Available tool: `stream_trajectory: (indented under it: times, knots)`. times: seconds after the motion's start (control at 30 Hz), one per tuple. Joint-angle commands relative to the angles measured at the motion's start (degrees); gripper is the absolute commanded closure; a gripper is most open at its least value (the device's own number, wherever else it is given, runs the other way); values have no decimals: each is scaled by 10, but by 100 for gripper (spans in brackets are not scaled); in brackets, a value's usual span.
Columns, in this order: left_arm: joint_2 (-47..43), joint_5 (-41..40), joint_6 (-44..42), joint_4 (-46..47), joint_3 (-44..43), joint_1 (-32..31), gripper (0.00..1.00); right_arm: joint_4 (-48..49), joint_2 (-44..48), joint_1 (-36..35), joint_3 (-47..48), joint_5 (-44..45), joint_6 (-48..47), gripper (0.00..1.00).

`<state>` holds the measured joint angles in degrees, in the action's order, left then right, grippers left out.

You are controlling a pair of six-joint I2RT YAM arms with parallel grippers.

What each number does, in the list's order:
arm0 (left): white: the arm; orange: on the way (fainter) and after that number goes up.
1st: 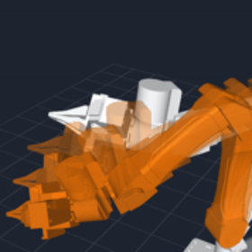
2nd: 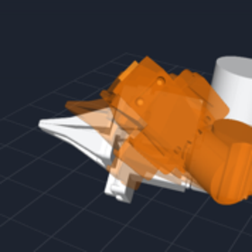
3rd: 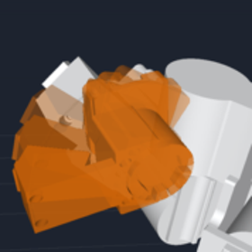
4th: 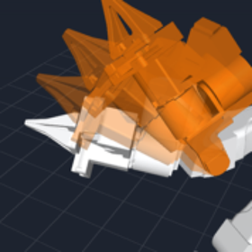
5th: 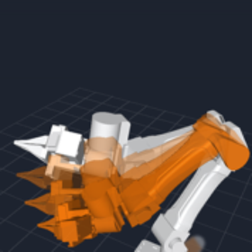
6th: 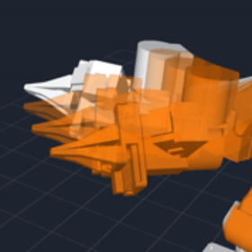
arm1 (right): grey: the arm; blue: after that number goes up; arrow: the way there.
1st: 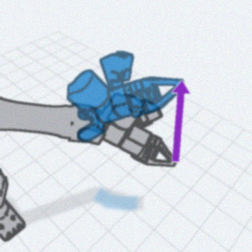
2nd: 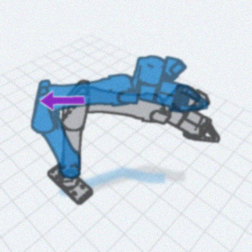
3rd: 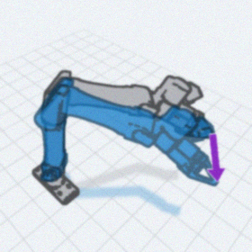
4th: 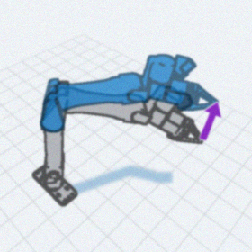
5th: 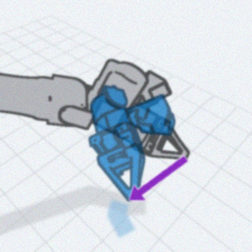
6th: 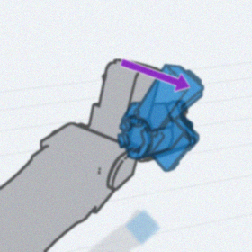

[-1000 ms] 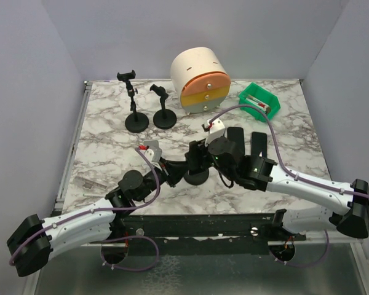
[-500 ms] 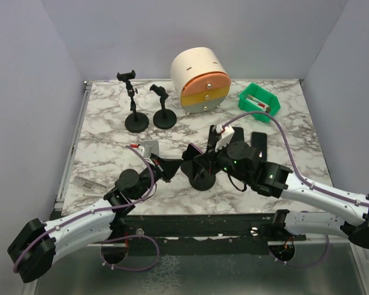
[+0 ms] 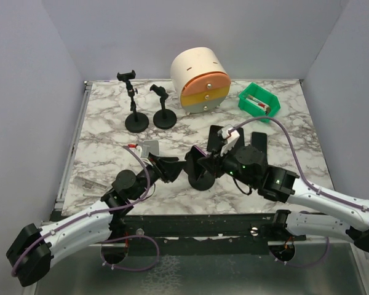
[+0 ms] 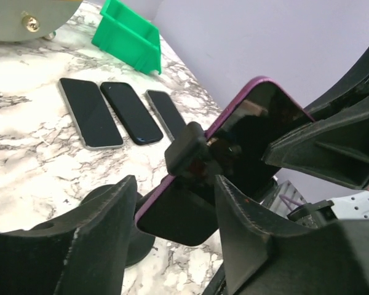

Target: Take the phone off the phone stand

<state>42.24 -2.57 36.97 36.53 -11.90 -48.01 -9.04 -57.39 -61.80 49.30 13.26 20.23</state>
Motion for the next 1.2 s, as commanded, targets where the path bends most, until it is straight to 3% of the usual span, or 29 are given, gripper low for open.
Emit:
stream_trajectory:
  times: [0.0, 0.13, 0.33, 0.47, 0.63, 0.77, 0.97, 1.17]
  knots:
    - [-41, 25, -24, -70, -35, 0, 42, 80, 80, -2, -42, -31, -74, 100]
    - [-69, 25, -45, -94, -45, 0, 38, 81, 117, -1, -62, -66, -106, 100]
    - [-17, 71, -59, -95, -82, 0, 38, 103, 123, -1, -77, -92, -112, 100]
    - [25, 116, -67, -95, -104, 0, 42, 101, 111, -2, -67, -93, -134, 100]
    - [22, 104, -68, -95, -96, 0, 47, 96, 109, -2, -56, -94, -145, 100]
    - [13, 84, -74, -97, -87, 0, 56, 93, 110, -2, -51, -101, -149, 100]
    - [44, 32, -85, -124, -99, 0, 90, 115, 117, -2, -60, -169, -156, 100]
    - [70, 30, -88, -126, -110, 0, 100, 129, 113, -2, -64, -233, -158, 100]
